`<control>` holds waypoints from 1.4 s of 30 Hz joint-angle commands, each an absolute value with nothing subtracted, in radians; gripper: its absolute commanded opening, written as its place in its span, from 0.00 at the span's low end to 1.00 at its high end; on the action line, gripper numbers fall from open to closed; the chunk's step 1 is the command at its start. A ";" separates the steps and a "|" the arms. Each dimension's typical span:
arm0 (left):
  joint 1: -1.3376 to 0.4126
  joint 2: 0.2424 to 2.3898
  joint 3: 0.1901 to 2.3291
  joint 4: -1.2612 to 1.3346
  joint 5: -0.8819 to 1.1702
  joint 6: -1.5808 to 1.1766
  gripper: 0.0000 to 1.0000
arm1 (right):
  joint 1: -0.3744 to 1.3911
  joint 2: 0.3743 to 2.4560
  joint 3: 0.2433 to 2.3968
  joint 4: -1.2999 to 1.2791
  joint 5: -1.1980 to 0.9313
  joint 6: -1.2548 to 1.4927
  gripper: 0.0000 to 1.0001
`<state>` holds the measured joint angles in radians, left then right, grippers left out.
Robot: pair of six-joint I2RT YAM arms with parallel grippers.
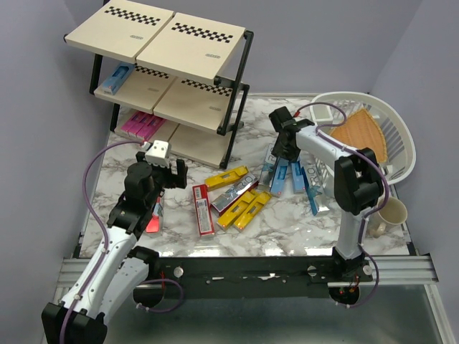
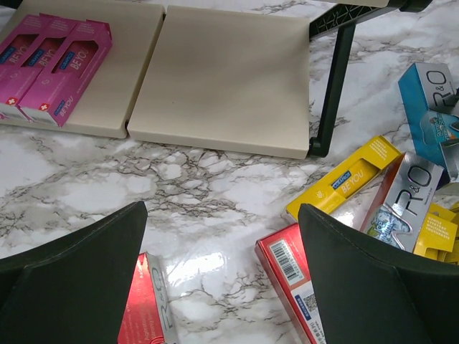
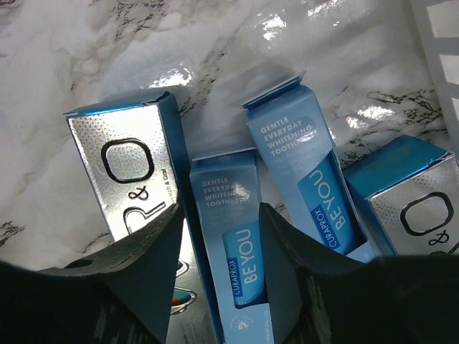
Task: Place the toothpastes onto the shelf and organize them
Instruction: Pick up the toothpaste from the center of the board.
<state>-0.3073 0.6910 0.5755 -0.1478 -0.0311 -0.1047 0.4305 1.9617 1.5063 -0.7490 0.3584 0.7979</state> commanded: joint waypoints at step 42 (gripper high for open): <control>-0.337 0.730 0.568 -0.114 -0.040 -0.080 0.99 | 0.410 1.976 1.456 -0.638 0.290 0.600 0.57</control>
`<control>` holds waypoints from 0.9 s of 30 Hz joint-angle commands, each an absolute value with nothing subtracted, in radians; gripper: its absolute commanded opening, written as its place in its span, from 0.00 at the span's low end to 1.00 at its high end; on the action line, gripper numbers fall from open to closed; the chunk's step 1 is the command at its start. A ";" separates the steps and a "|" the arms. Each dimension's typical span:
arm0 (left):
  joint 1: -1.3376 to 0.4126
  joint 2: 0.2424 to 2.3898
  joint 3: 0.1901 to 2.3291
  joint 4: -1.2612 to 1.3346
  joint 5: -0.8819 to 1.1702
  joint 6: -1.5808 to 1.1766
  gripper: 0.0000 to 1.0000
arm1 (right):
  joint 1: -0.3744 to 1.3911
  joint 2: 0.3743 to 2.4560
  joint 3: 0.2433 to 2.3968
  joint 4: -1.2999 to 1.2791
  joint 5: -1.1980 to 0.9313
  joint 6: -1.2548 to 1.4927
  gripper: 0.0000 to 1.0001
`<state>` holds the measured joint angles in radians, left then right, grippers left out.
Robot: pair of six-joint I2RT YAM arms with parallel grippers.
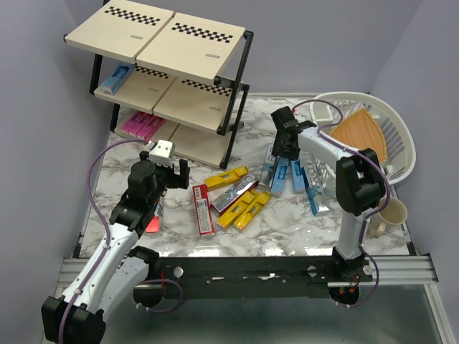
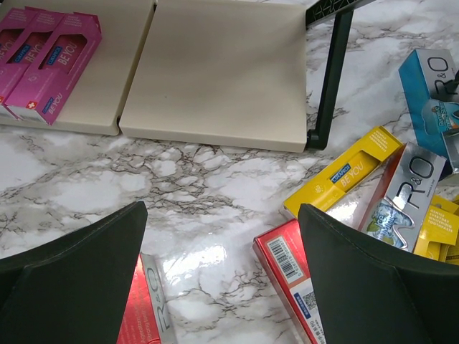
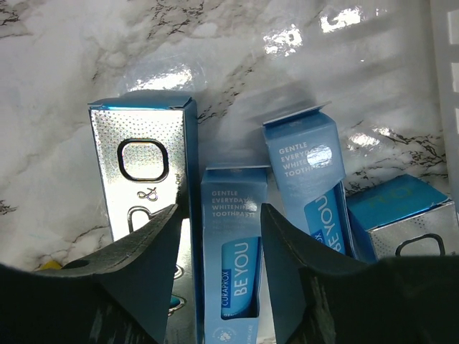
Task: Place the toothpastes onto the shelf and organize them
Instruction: Pick up the toothpaste from the center of the board.
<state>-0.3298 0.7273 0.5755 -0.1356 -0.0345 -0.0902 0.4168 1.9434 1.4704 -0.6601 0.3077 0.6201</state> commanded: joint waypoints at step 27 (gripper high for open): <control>-0.339 0.742 0.566 -0.109 -0.028 -0.080 0.99 | 0.397 1.947 1.419 -0.637 0.290 0.577 0.57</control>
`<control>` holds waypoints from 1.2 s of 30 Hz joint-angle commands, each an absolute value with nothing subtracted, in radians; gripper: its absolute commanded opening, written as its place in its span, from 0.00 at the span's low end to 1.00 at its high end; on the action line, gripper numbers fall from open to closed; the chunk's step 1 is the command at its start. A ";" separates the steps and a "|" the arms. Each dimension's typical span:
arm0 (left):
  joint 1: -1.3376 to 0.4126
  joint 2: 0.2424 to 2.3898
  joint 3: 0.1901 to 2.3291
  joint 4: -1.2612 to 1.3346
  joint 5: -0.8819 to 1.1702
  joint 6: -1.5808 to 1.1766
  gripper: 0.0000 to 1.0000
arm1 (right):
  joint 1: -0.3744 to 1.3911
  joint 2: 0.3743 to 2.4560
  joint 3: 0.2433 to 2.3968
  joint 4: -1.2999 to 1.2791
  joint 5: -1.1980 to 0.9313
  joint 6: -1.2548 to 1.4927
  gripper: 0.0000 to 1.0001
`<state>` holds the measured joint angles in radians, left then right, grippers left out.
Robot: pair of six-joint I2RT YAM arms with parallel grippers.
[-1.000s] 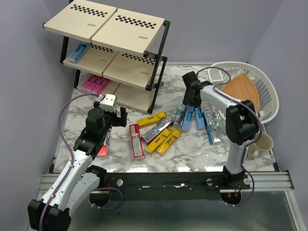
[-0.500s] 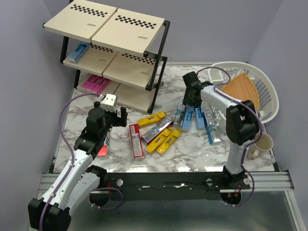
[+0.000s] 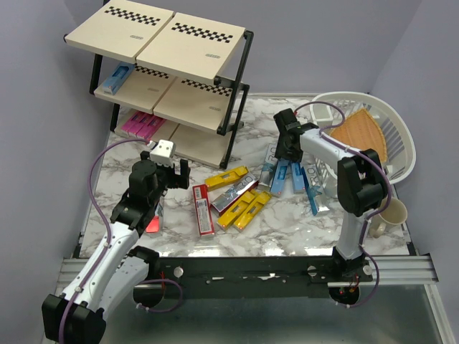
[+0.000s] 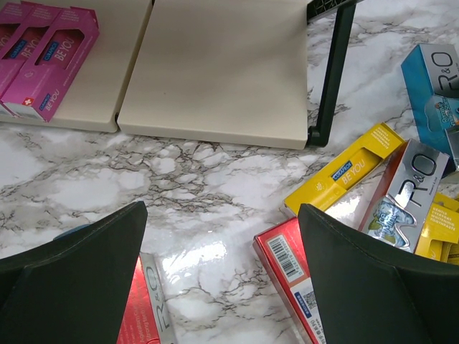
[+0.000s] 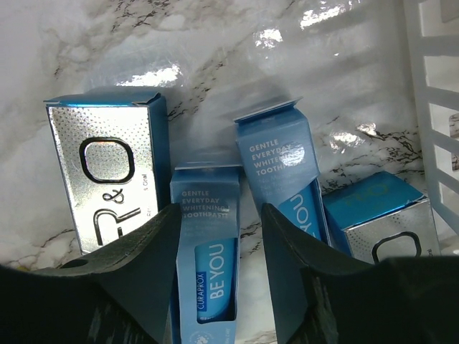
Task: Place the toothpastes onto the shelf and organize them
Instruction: Pick up the toothpaste from the center of the board.
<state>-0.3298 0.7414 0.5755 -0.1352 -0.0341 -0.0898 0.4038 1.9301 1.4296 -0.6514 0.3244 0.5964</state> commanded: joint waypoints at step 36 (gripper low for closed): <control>-0.342 0.745 0.566 -0.110 -0.018 -0.074 0.99 | 0.396 2.037 1.468 -0.652 0.230 0.607 0.57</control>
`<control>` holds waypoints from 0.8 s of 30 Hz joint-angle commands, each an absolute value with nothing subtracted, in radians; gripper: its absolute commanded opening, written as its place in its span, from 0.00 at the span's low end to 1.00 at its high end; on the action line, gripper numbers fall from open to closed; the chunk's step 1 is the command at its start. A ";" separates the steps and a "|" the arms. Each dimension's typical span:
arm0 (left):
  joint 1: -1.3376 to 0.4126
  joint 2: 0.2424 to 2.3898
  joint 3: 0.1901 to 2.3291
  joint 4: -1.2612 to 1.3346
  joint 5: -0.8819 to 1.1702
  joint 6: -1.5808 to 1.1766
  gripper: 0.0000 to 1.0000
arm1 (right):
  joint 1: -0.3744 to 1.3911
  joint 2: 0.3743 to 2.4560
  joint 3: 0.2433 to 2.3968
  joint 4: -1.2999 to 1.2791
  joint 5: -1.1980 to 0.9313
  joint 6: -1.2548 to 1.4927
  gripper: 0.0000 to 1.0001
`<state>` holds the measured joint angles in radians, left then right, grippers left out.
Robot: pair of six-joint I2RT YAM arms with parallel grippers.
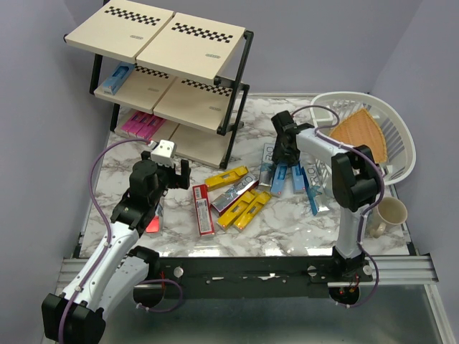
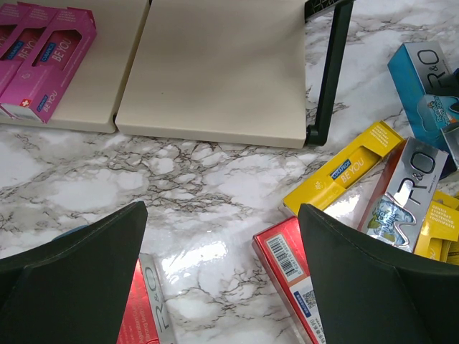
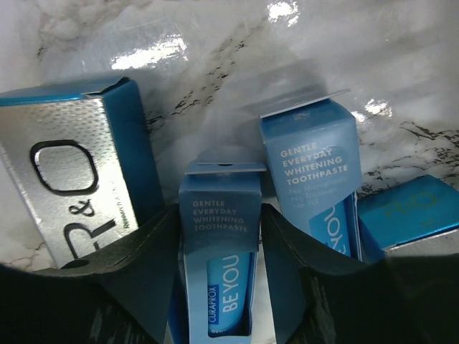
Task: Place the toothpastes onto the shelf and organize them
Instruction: Pick up the toothpaste from the center of the board.
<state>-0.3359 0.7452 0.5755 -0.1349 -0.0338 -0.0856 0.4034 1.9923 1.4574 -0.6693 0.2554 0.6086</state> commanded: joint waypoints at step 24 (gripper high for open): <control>-0.534 0.830 0.626 -0.133 0.008 -0.075 0.99 | 0.387 1.872 1.419 -0.748 0.161 0.683 0.42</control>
